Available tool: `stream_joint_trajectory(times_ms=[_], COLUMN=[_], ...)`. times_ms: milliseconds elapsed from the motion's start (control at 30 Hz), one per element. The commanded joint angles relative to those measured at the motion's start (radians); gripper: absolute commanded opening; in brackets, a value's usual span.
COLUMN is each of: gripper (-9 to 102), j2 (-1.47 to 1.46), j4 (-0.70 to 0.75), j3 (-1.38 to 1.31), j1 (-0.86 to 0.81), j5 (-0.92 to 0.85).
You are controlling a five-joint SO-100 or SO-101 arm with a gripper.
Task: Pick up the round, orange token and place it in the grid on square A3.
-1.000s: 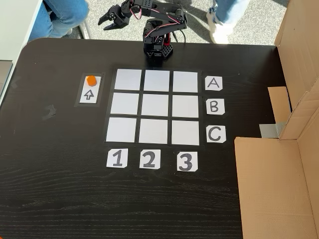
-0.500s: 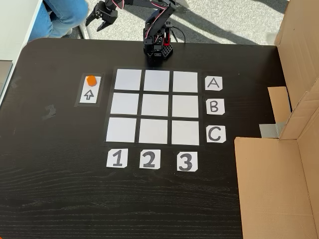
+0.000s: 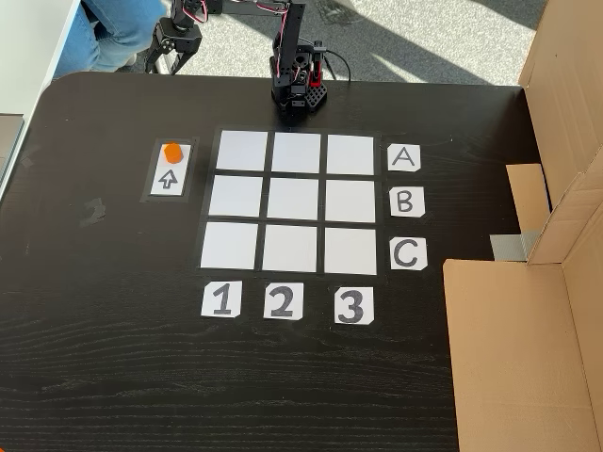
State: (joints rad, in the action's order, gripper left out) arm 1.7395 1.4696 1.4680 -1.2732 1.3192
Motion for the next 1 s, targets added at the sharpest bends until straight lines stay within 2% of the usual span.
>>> stream_joint_trajectory(times_ms=[0,667,967], gripper=[22,22,25], j2=[-0.092,-0.225,-0.324], j4=[0.009,0.061,0.035], j3=[-0.107,-0.109,-0.164], j1=[0.055,0.224,0.245], j5=[-0.064,-0.489,-0.506])
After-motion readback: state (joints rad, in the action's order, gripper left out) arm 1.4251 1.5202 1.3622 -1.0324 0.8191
